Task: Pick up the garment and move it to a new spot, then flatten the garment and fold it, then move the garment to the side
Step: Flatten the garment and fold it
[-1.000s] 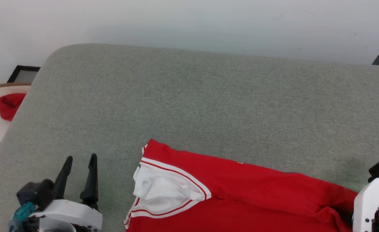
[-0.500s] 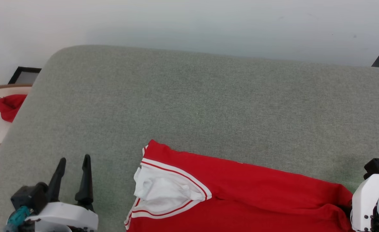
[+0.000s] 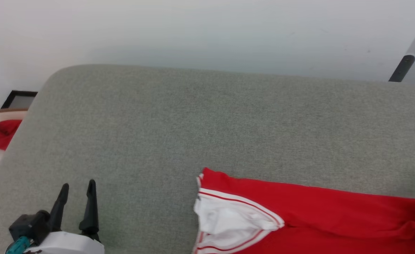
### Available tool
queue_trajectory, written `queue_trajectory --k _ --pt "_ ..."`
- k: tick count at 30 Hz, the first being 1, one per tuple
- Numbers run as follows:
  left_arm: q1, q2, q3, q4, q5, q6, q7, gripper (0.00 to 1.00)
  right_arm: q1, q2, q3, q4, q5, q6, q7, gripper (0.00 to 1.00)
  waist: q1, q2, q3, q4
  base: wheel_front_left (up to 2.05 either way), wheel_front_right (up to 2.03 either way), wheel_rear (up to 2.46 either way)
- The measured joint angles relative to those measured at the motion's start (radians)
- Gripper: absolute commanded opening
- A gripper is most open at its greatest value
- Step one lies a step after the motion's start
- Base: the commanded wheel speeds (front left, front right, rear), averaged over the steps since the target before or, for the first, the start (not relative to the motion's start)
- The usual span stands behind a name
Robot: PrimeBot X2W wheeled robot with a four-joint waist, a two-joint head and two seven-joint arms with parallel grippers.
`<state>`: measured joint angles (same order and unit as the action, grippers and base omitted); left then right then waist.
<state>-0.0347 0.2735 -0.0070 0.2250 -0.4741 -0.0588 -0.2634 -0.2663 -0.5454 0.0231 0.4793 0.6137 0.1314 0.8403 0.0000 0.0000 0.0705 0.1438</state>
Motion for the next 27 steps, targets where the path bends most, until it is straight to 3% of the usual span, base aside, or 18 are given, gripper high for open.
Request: queue_trajectory --k 3,9,18,27 --pt "0.004 -0.001 0.005 0.004 0.004 -0.003 0.000 1.00 -0.010 -0.034 -0.011 0.020 -0.008 0.000 0.000 0.00 0.0000 0.0000 -0.011 -0.008 0.00 0.00 0.00" --pt "0.037 -0.002 0.021 0.010 0.003 -0.007 0.000 1.00 -0.008 -0.033 -0.013 -0.015 -0.002 0.000 0.033 0.00 0.0000 0.0000 -0.043 -0.032 0.00 0.00 0.00" --pt "0.066 -0.001 0.024 0.012 -0.009 -0.005 0.005 1.00 0.064 0.111 -0.020 -0.290 0.155 0.000 0.146 0.00 0.0001 0.0000 -0.084 -0.059 0.00 0.00 0.00" --pt "0.064 -0.001 0.010 0.007 -0.011 -0.003 0.013 1.00 0.074 0.293 0.037 -0.482 0.158 0.000 0.194 0.00 0.0000 0.0000 -0.092 -0.043 0.00 0.00 0.00"
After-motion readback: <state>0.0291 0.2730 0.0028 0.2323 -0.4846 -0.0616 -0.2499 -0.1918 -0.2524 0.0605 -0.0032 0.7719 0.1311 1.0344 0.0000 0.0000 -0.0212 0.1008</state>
